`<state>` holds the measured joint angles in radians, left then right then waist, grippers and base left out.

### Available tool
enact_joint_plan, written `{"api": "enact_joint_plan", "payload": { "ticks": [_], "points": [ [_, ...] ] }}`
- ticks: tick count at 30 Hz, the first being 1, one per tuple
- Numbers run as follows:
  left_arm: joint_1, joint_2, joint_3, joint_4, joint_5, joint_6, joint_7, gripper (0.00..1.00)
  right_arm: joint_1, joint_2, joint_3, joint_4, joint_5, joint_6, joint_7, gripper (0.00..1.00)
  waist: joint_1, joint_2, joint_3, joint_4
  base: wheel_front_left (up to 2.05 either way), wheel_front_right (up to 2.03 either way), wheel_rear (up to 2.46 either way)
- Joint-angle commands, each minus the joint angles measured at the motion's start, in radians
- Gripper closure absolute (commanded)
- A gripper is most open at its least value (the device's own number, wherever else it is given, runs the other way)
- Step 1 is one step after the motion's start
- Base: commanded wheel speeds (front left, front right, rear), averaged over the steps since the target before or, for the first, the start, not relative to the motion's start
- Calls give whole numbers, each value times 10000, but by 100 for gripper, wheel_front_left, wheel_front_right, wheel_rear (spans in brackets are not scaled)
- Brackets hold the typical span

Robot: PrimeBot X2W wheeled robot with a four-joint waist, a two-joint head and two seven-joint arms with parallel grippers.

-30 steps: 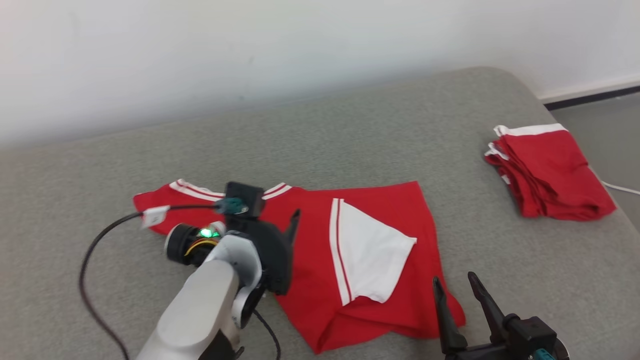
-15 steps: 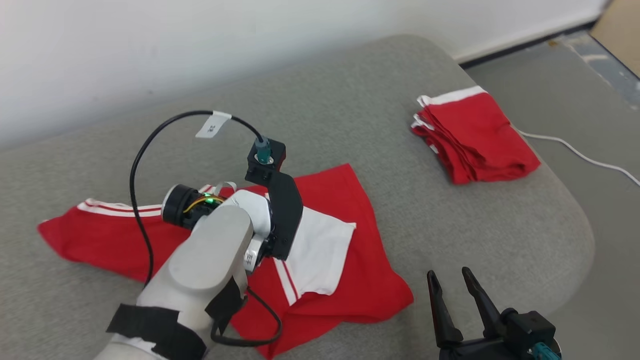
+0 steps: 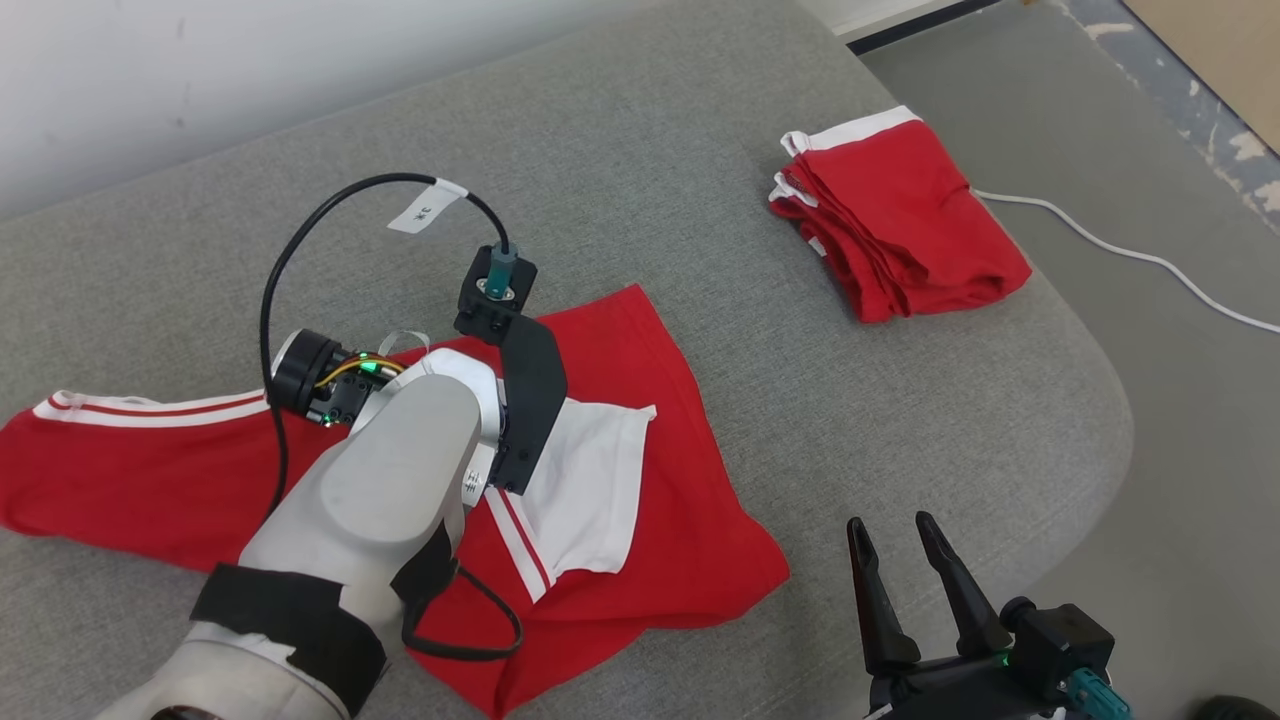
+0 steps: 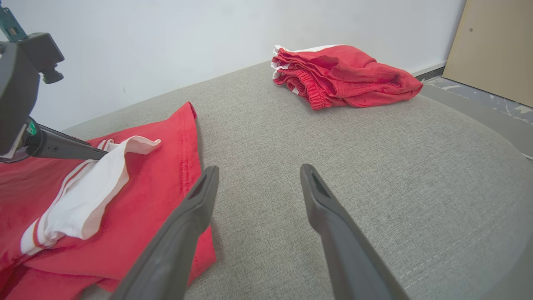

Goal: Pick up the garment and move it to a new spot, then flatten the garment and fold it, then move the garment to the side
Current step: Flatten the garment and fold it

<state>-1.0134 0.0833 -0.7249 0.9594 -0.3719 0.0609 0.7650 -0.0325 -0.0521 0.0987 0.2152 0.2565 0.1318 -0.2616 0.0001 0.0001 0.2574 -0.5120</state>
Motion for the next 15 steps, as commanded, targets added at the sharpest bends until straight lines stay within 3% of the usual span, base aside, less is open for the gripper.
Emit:
{"api": "enact_joint_plan", "payload": {
  "ticks": [1, 2, 3, 4, 9, 15],
  "points": [
    [-72, 59, -91, 71, 42, -87, 98, 35, -38, 37, -17, -37, 69, -21, -45, 0, -1, -1, 57, 63, 0, 0, 0],
    [-65, 55, -118, 62, 13, -151, 129, 58, -47, 36, -36, -35, 61, -21, -45, 0, -1, -1, 56, 109, 0, 0, 0],
    [-67, 47, -140, 46, -26, -219, 172, 67, -76, 37, -41, -36, 52, -21, -45, 0, -1, -1, 52, 154, 0, 0, 0],
    [-65, 39, -154, 14, -70, -286, 198, 100, -101, 37, -40, -35, 39, -21, -45, 0, -1, -1, 43, 204, 0, 0, 0],
    [23, -82, -165, -285, -267, -479, -121, 100, -120, 34, -58, -41, -29, -20, -45, 0, -1, -1, -16, 477, 0, 0, 0],
    [-141, -190, 172, -1063, -440, -166, -1859, 100, -134, 36, -214, -72, -180, -21, -44, 0, -1, -1, -46, 969, 0, 0, 0]
  ]
}}
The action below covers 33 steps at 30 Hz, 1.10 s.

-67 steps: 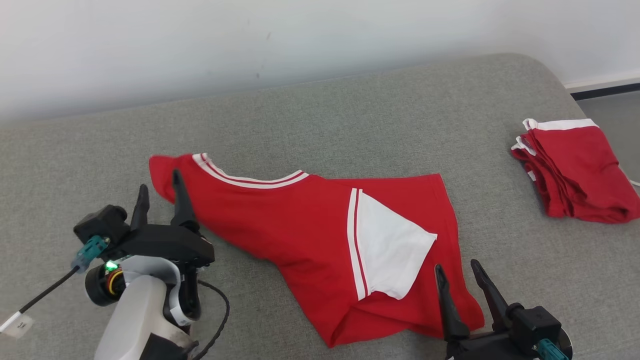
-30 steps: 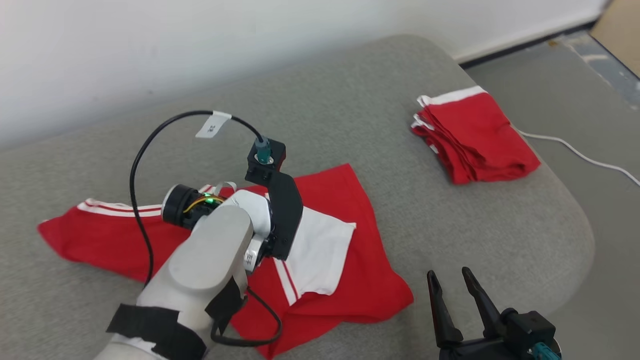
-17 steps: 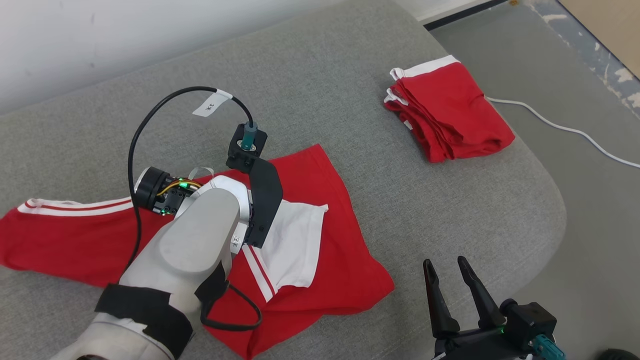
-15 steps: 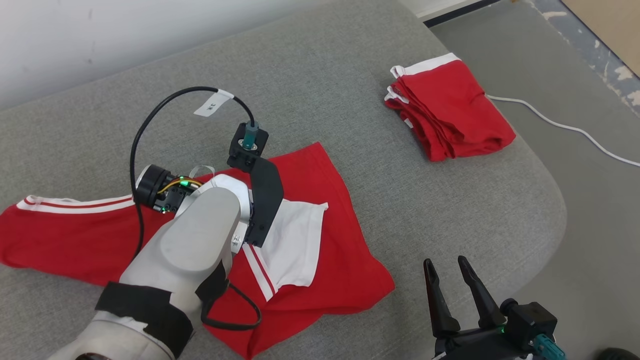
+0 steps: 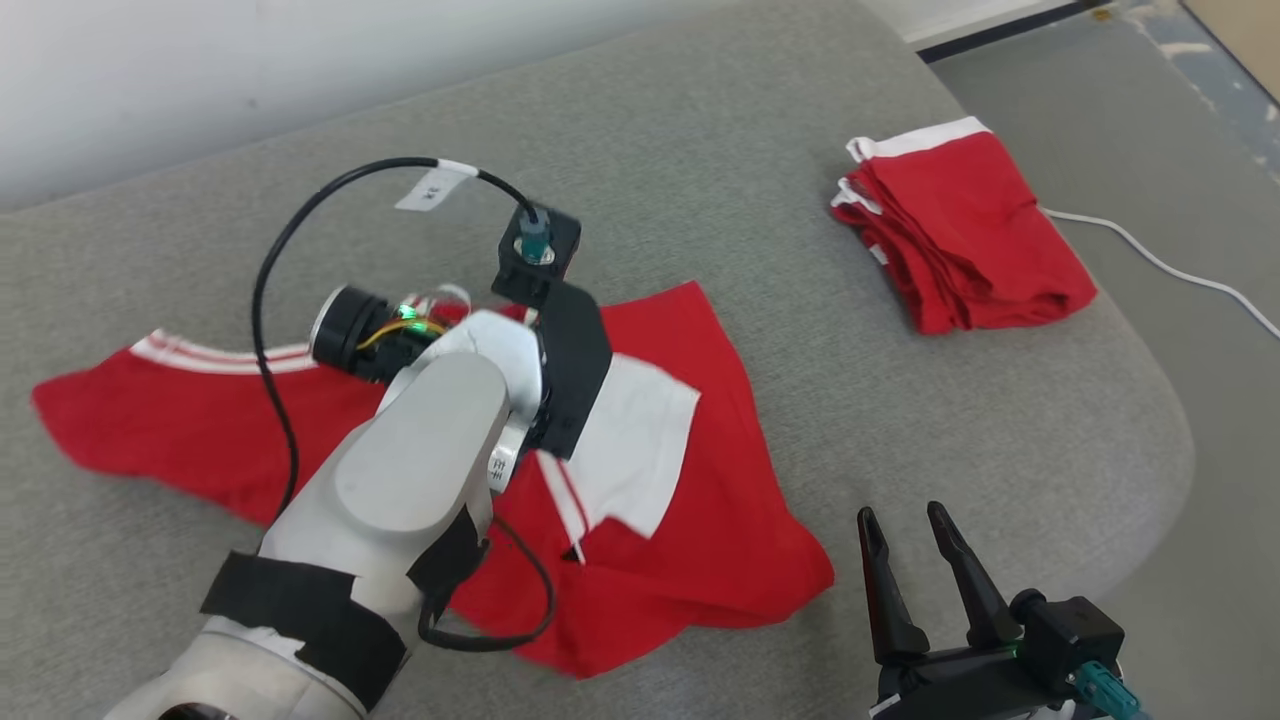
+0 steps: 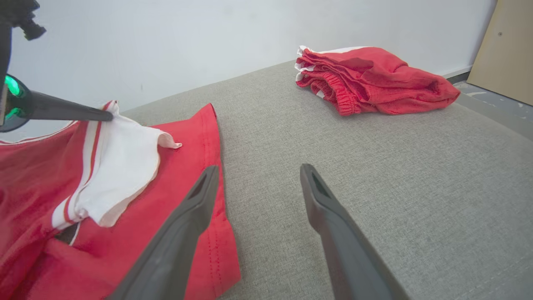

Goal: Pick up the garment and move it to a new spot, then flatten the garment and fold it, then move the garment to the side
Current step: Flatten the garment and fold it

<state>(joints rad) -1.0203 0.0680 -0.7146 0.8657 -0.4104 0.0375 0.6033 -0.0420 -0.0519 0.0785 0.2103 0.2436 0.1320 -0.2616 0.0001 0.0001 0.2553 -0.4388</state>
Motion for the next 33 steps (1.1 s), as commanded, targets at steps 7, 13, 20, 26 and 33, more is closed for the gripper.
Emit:
{"api": "enact_joint_plan", "payload": {
  "ticks": [7, 13, 20, 26, 33],
  "points": [
    [321, -110, 692, -1157, -629, 235, -2410, 100, 2, 34, -223, -69, -329, -22, -44, 0, -1, -1, -155, 1042, 0, 0, 0],
    [1922, 241, 1403, -2602, -1507, 138, -3538, 100, 181, 31, -419, -87, -622, -23, -26, 0, -1, -1, -406, 1977, 0, 0, 0],
    [5439, 1526, 2517, -5835, -2694, 665, -3902, 100, 449, 31, -559, -75, -960, -23, -26, 0, -1, -1, -745, 2906, 0, 0, 0],
    [8098, 2208, 3253, -7791, -3557, 1409, -3762, 100, 474, 31, -548, -47, -1149, -22, -16, 0, -1, -1, -949, 3476, 0, 0, 0],
    [9663, 2359, 4050, -8014, -3775, 2293, -4370, 100, 476, 30, -464, -37, -1238, -23, 74, 0, -1, -1, -1198, 3650, 0, 0, 0]
  ]
}}
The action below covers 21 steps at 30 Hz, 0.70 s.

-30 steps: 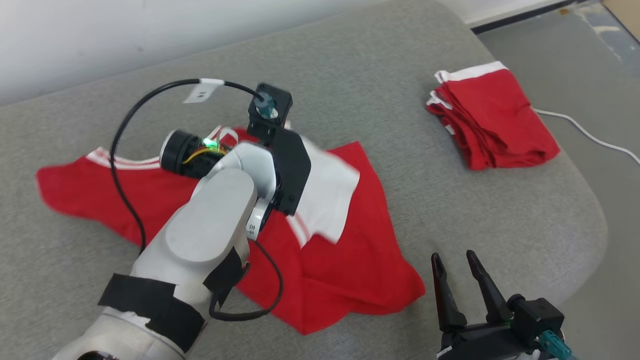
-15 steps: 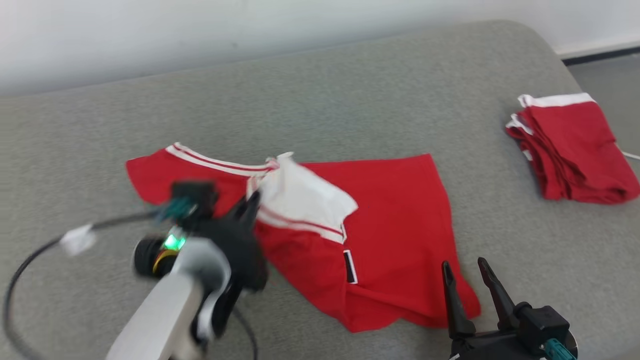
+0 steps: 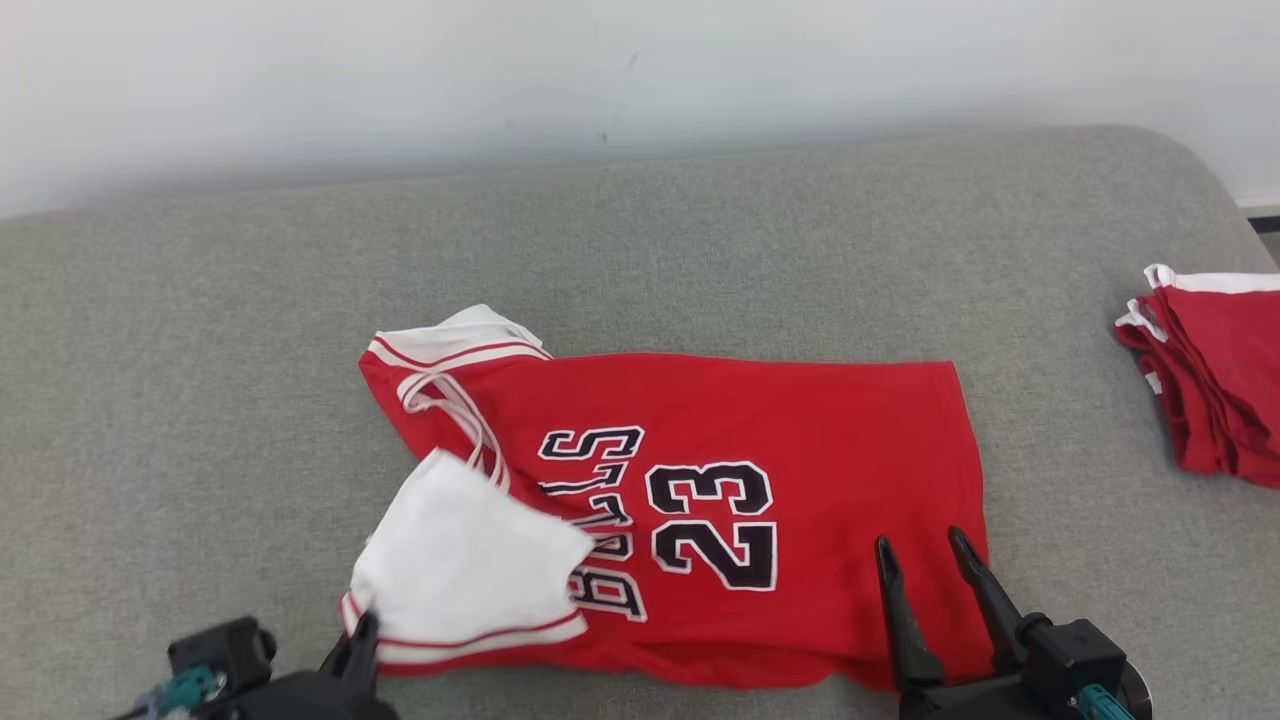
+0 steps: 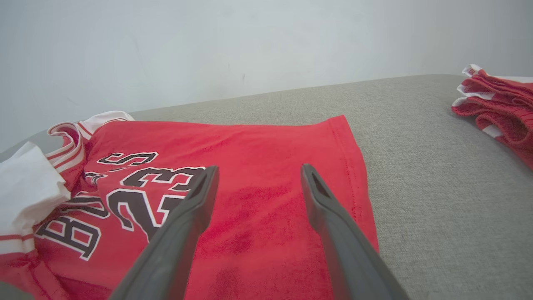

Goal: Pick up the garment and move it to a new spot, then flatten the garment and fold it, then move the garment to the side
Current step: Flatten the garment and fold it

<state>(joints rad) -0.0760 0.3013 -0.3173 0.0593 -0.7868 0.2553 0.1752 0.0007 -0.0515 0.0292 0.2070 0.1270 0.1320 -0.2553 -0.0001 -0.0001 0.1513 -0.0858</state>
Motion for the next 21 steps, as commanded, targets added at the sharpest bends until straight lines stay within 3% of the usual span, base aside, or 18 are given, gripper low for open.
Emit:
{"api": "enact_joint_plan", "payload": {
  "ticks": [1, 2, 3, 4, 5, 9, 13, 19, 21],
  "points": [
    [362, 81, 132, 113, 67, 228, -170, 100, 65, 26, 46, -9, -71, -23, 29, 0, 1, 1, -183, 109, 0, 0, 0],
    [483, 122, 157, 178, 123, 316, -191, 97, 82, 27, 65, -18, -66, -23, 48, 0, 1, 1, -203, 94, 0, 0, 0],
    [610, 116, 158, 226, 139, 405, -205, 71, 95, 27, 75, -32, -80, -22, 62, 0, 1, 1, -221, 75, 0, 0, 0],
    [736, 120, 181, 262, 179, 527, -231, 29, 106, 27, 72, -46, -90, -23, 48, 0, 1, 1, -238, 48, 0, 0, 0],
    [840, 110, 244, 303, 172, 659, -271, 0, 116, 26, 43, -62, -96, -23, 52, 0, 1, 1, -244, 25, 0, 0, 0],
    [1245, 106, 541, 560, 129, 1024, -541, 0, 143, 29, -71, -138, -134, -23, 77, 0, 1, 1, -250, -57, 0, 0, 0],
    [1424, 239, 748, 639, 271, 1052, -968, 0, 180, 26, -226, -179, -155, -23, 111, 0, 1, 1, -256, -67, 0, 0, 0],
    [1300, 343, 801, 288, 1213, -22, -3792, 0, 259, 27, -668, -329, -286, -23, 239, 0, 1, 1, -372, 115, 0, 0, 0],
    [1167, 213, 941, 33, 1728, -384, -4302, 0, 306, 27, -796, -390, -342, -23, 302, 0, 1, 1, -432, 193, 0, 0, 0]
  ]
}}
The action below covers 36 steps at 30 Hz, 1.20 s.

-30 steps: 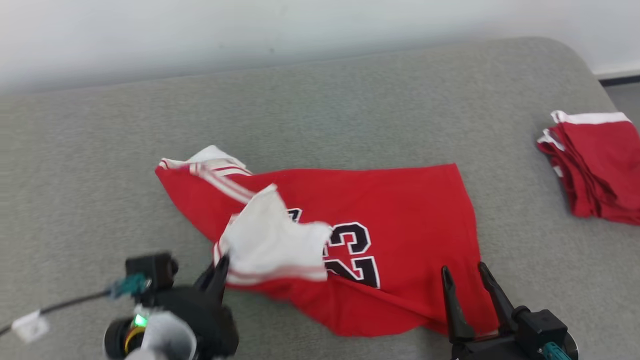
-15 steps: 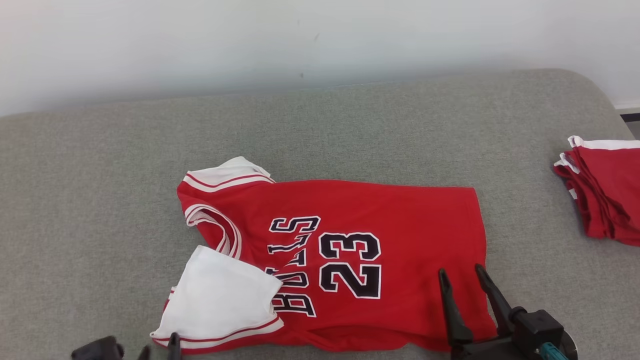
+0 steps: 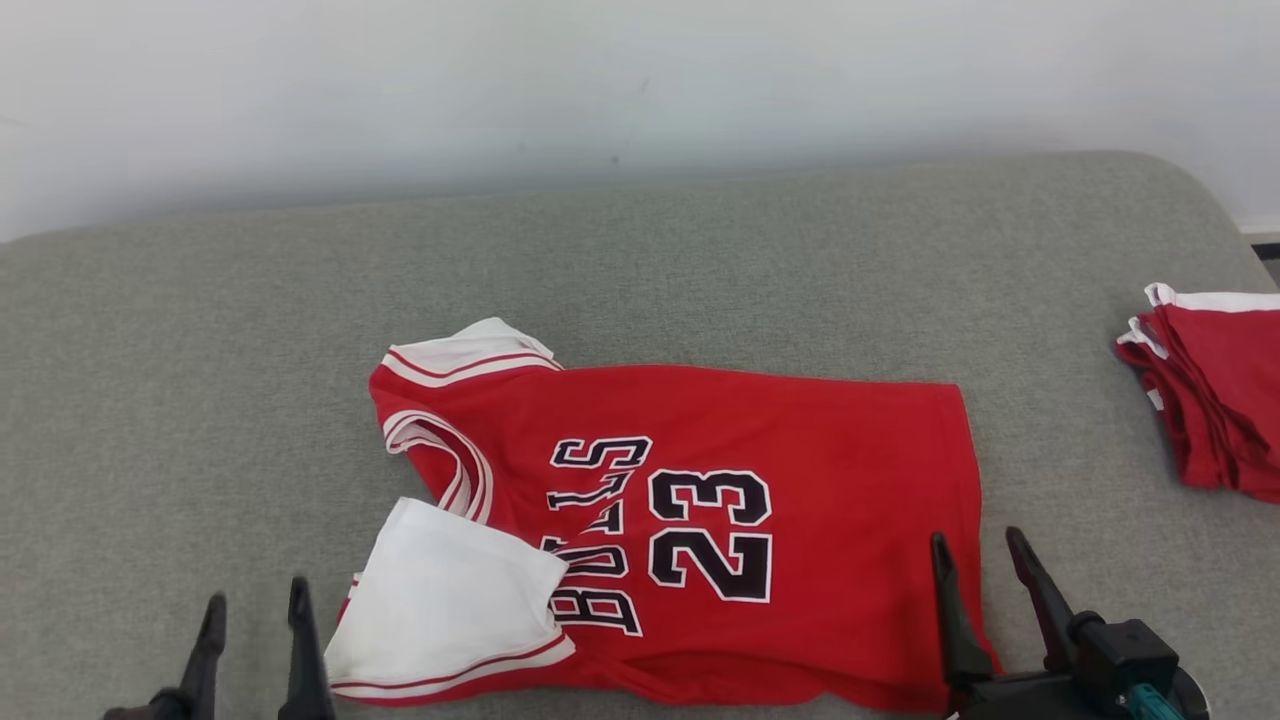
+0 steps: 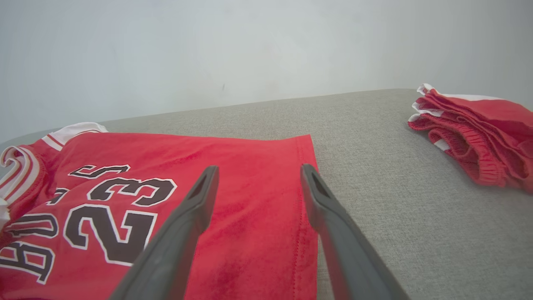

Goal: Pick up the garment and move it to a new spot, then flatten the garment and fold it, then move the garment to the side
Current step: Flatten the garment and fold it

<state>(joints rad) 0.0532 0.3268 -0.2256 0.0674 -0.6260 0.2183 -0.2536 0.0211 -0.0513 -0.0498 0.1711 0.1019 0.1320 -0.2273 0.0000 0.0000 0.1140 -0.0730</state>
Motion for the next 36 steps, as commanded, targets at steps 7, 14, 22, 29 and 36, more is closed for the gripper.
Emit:
{"api": "enact_joint_plan", "payload": {
  "ticks": [7, 14, 22, 29, 36],
  "points": [
    [516, -1497, 1246, -1506, 2816, -1565, -114, 0, 210, 25, -404, -168, -83, -24, 789, 0, 0, 0, -346, 315, 0, 0, 0],
    [1023, -2215, 1620, -1208, 4215, -2561, -117, 0, 1, -142, -699, -333, -59, -24, 2601, 0, 0, 0, -530, 321, 0, 0, 0],
    [845, -2535, 1901, -1067, 4702, -2978, -118, 0, -1290, -490, -1386, -272, 500, -22, 6556, 0, 0, 0, -400, 322, 0, 0, 0],
    [424, -2655, 1816, -949, 4915, -3223, -119, 0, -2846, -615, -1848, 339, 16, -22, 8799, 0, 0, 0, 106, 529, 0, 0, 0],
    [211, -2706, 1712, -810, 4947, -3353, -119, 0, -3633, -570, -2083, 1136, -375, -22, 9092, 0, 0, 0, 393, 817, 0, 0, 0]
  ]
}}
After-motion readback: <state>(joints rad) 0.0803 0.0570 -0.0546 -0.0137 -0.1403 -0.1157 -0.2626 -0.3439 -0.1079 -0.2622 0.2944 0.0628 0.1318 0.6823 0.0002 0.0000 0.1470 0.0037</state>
